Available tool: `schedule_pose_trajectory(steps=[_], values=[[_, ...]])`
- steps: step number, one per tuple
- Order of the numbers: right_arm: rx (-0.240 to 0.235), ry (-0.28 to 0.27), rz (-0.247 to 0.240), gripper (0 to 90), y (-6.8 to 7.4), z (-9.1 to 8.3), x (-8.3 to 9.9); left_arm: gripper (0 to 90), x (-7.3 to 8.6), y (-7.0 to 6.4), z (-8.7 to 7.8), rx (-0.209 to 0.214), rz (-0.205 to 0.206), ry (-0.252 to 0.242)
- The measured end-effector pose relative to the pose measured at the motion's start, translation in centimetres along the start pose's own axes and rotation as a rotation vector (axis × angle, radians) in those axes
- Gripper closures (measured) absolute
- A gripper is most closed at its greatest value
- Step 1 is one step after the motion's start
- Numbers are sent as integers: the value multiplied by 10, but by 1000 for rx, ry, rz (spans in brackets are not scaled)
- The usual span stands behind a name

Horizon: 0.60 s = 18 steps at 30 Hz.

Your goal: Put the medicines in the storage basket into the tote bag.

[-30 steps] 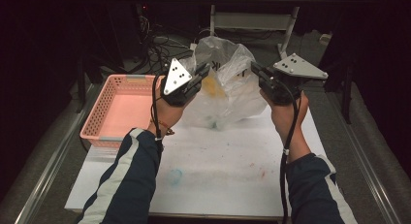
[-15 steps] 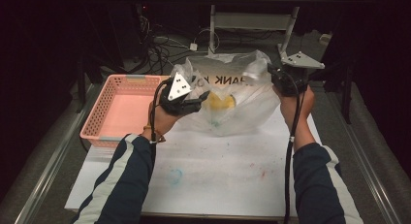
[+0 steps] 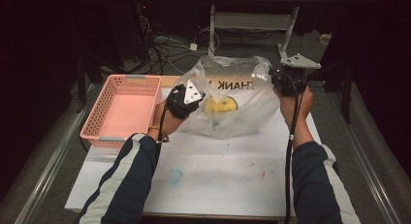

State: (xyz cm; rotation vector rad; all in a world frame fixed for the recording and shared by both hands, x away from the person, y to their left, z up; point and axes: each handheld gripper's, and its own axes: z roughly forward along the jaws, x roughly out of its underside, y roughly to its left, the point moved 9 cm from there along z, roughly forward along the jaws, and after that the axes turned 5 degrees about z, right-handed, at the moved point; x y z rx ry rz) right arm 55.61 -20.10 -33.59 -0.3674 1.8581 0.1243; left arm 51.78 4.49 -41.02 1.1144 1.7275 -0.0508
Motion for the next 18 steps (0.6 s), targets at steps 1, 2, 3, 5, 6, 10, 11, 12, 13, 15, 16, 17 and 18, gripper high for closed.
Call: schedule_pose_trajectory(steps=[1, 2, 3, 5, 6, 10, 11, 12, 13, 15, 16, 17, 18], values=[[7, 0, -5, 900, -1, -1, -1, 855, -4, 4, -3, -12, -10, -23], [9, -7, -11, 900, -2, -2, -4, 859, -9, 7, -8, -13, -19, -47], [11, -10, -7, 900, -3, -5, -7, 860, -15, 11, -13, -22, -27, -69], [14, -27, -11, 900, -4, -11, -17, 860, -29, 18, -25, -46, -28, -113], [18, -39, -17, 900, -5, -15, -24, 860, -36, 21, -30, -50, -31, -132], [33, -90, -26, 900, -7, -34, -51, 859, -56, 28, -47, -91, -25, -188], [37, -100, -29, 900, -8, -38, -57, 860, -59, 30, -50, -102, -23, -196], [42, -111, -29, 900, -9, -43, -63, 859, -62, 31, -53, -110, -25, -202], [48, -122, -36, 900, -10, -47, -68, 859, -64, 33, -55, -119, -32, -212], [61, -144, -38, 900, -12, -55, -76, 858, -67, 37, -58, -146, -47, -226], [63, -152, -30, 900, -13, -58, -79, 858, -68, 39, -60, -157, -55, -231], [66, -153, -33, 900, -14, -59, -80, 858, -68, 41, -60, -162, -60, -234], [71, -154, -36, 900, -15, -60, -81, 858, -68, 43, -60, -167, -70, -233]])
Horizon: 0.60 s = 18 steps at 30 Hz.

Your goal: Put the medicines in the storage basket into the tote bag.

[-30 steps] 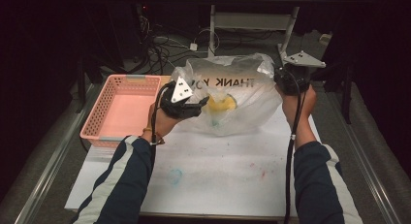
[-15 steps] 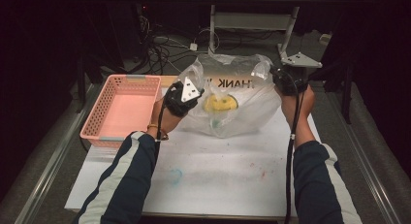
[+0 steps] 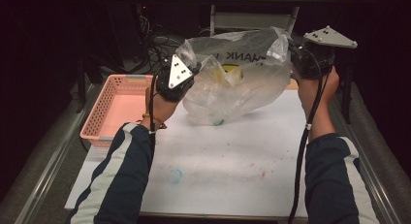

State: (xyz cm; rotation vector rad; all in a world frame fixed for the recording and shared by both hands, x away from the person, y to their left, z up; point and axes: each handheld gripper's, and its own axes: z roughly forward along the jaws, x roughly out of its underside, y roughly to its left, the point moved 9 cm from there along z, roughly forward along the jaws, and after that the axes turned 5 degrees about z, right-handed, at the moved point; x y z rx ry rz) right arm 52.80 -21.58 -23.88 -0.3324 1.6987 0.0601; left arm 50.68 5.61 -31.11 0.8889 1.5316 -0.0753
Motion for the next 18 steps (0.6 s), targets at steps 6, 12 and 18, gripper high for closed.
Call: schedule_pose_trajectory(steps=[6, 12, 18], values=[[-6, 19, 4, 900, 0, 5, 10, 854, 12, -5, 9, 26, -26, 32], [-41, 70, 19, 858, 7, 19, 43, 854, 25, -12, 17, 35, -26, 65], [-103, 77, 43, 701, 16, 18, 59, 856, 26, -14, 20, 23, -20, 77]])
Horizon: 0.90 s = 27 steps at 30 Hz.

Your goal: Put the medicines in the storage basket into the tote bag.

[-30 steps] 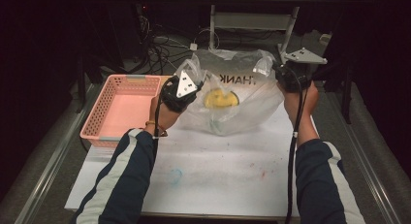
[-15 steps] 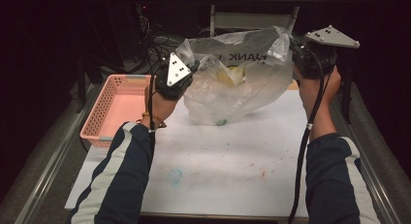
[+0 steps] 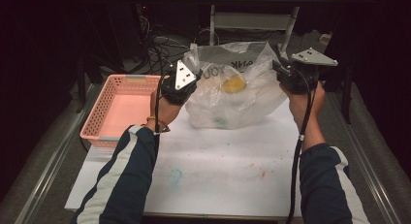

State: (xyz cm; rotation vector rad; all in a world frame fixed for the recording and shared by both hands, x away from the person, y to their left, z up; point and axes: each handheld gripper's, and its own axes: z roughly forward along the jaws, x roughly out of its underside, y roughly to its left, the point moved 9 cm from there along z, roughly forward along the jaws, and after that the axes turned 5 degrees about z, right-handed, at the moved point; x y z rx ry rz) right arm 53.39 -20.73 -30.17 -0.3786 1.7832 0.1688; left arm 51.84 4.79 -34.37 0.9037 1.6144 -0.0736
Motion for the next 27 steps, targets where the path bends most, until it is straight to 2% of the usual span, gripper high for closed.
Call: schedule_pose_trajectory(steps=[2, 6, 11, 14, 18, 24, 27], values=[[-12, -30, 4, 584, 2, -6, -3, 857, -1, 1, 0, -12, 8, 1], [-37, -98, 8, 495, 5, -24, -13, 859, -1, 7, -3, -39, 13, 4], [-73, -101, -11, 397, 13, -38, -18, 859, 1, 20, -9, -76, 5, 9], [-92, -102, -13, 368, 19, -45, -20, 857, -1, 28, -16, -96, -5, -4], [-120, -129, -29, 356, 32, -56, -20, 856, -2, 33, -22, -102, -19, -10], [-154, -140, -61, 351, 51, -68, -8, 853, 1, 32, -29, -80, -23, -12], [-149, -140, -68, 339, 56, -73, 0, 852, 5, 26, -35, -69, -16, -21]])
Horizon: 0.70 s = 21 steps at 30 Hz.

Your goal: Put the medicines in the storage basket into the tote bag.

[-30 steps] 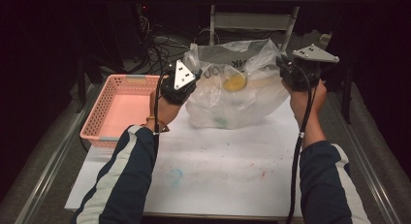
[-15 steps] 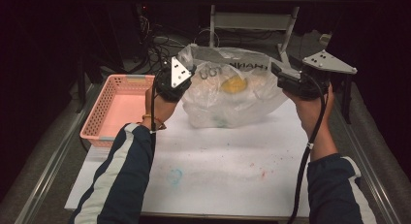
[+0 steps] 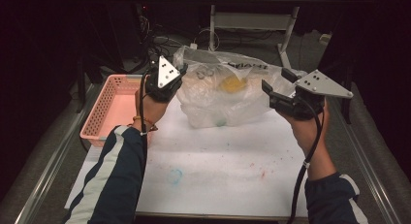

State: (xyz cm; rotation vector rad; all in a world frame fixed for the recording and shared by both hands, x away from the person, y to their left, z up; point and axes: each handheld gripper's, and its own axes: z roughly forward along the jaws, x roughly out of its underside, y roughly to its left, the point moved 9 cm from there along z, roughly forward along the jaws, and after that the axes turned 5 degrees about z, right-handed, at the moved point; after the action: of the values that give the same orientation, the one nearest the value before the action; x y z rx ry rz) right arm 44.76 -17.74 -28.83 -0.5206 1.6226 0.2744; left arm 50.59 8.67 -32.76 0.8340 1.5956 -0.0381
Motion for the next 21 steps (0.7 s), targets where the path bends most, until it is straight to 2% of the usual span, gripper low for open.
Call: schedule_pose_trajectory(steps=[4, 9, 14, 16, 19, 21], values=[[-4, -4, -21, 337, 6, -6, 9, 833, 7, -5, -7, 16, 3, -6], [6, -3, -23, 339, 5, -15, 19, 812, 11, -7, -19, 32, -7, -29], [-18, 3, -5, 342, 6, -22, 26, 708, 13, -11, -28, 25, 10, -31], [-17, 6, -2, 341, 8, -23, 29, 630, 15, -14, -31, 29, 17, -30], [-11, 16, -17, 341, 10, -23, 34, 568, 18, -18, -35, 40, 22, -35], [-12, 26, -11, 341, 9, -23, 38, 531, 20, -21, -38, 44, 29, -38]])
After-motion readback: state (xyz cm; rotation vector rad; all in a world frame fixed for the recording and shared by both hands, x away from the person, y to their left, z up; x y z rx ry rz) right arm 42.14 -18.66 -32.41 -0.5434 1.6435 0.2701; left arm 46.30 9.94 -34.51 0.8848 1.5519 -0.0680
